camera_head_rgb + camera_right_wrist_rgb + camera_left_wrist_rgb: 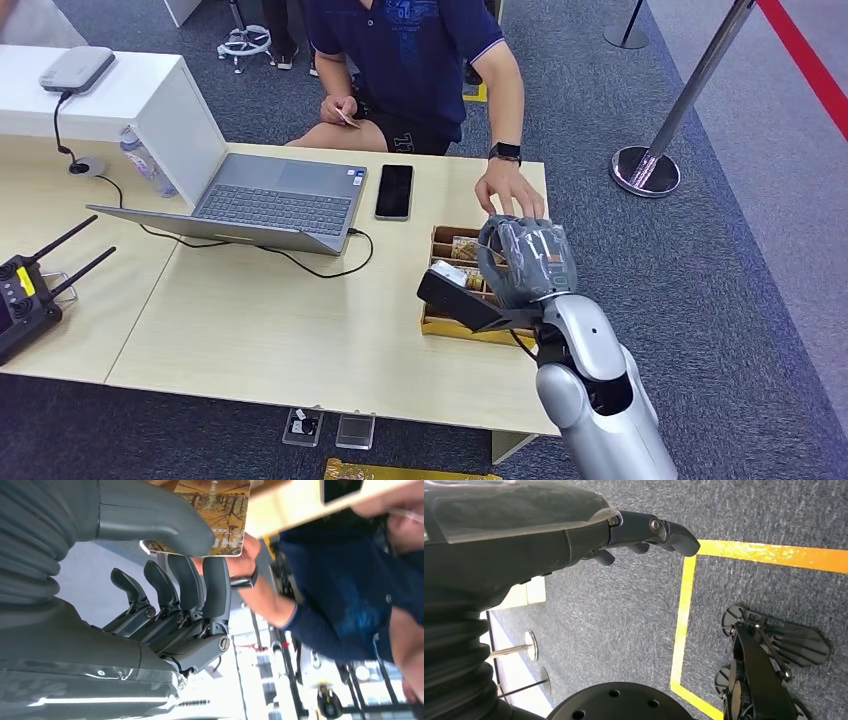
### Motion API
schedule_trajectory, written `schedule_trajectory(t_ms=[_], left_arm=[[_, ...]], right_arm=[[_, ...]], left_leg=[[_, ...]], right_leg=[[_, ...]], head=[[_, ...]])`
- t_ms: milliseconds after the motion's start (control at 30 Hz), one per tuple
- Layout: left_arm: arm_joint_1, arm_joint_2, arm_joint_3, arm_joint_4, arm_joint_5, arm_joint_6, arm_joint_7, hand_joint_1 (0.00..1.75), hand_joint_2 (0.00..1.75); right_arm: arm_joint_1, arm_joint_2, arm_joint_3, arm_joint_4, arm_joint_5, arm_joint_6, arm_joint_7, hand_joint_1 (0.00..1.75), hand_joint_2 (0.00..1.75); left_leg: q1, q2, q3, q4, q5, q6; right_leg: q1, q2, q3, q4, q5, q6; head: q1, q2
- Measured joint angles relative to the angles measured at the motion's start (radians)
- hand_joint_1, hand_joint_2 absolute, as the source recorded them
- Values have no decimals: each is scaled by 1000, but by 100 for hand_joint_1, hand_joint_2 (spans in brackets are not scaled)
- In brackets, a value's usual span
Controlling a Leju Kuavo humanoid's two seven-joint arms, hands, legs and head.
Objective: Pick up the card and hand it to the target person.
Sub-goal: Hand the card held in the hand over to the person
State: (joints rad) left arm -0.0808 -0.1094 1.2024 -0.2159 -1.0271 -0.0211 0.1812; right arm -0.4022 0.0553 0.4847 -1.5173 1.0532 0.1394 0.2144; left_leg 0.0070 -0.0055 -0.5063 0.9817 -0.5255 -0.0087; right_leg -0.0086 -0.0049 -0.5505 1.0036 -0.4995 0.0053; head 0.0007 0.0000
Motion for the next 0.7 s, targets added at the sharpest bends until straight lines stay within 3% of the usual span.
schedule_trajectory(t_ms=[267, 500, 700], left_arm=[[-1, 0, 0, 0, -17, -18, -7, 0, 175], [-4, 0, -1, 0, -27, -33, -11, 0, 175], [-9, 0, 1, 0, 0, -48, 0, 0, 175]], right_arm=[[-138, -6, -9, 11, 21, -14, -24, 150, 175], [-306, 43, -6, 212, 64, -86, -66, 150, 175], [-389, 98, -3, 364, 77, -102, -75, 150, 175]], left_leg=[[0, 0, 0, 0, 0, 0], [0, 0, 0, 0, 1, 0], [0, 0, 0, 0, 1, 0]], right_leg=[[0, 0, 0, 0, 1, 0], [0, 0, 0, 1, 1, -1], [0, 0, 0, 1, 1, -1]], head=[[0, 0], [0, 0], [0, 0]])
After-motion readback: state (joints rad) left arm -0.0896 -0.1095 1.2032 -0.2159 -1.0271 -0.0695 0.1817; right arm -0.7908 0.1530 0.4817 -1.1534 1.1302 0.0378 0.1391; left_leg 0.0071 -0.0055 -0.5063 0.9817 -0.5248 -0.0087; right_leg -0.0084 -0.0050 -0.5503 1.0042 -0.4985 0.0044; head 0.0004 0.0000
